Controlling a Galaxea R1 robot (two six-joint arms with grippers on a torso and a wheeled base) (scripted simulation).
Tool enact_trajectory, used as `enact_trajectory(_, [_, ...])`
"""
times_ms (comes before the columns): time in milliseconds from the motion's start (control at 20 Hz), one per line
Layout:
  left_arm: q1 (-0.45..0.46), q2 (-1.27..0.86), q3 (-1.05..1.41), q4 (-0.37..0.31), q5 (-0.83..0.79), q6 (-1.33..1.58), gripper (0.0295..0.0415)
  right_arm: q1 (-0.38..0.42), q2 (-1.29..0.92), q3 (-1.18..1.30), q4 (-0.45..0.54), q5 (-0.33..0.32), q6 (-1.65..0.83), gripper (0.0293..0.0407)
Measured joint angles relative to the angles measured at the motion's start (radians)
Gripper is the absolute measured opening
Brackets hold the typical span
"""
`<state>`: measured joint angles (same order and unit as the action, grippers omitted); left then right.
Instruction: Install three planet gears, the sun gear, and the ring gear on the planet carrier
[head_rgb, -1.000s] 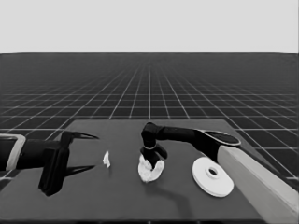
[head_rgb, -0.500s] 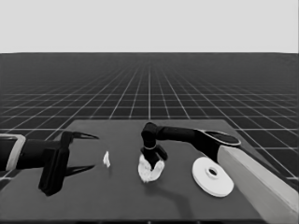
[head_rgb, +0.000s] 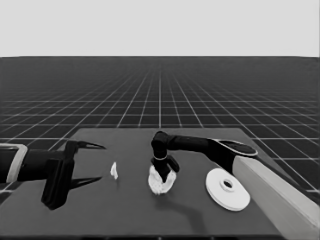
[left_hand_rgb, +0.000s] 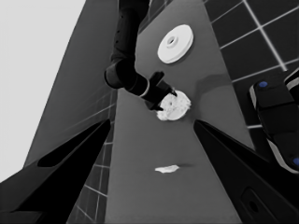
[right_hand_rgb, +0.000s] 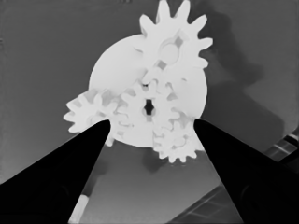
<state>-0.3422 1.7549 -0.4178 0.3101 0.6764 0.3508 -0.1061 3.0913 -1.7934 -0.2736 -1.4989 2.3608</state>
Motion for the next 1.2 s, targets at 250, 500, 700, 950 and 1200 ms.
enact_trajectory(250, [0.000,0.000,0.000,0.000,0.000,0.000,0.0385,0.108,-0.014,0.065,0.087,-0.040,-0.788,0.0388])
enact_trajectory(500, [0.000,0.000,0.000,0.000,0.000,0.000,0.0385,0.135,-0.017,0.073,0.113,-0.039,-0.987,0.0385])
enact_trajectory(700, [0.000,0.000,0.000,0.000,0.000,0.000,0.0385,-0.107,-0.718,0.890,-0.236,0.194,-1.672,0.0395])
enact_trajectory(950, [0.000,0.000,0.000,0.000,0.000,0.000,0.0385,-0.241,-1.294,1.371,-0.411,0.310,-2.019,0.0385])
enact_trajectory(1200, [0.000,0.000,0.000,0.000,0.000,0.000,0.0385,0.124,-1.124,0.996,0.050,0.126,-1.563,0.0393])
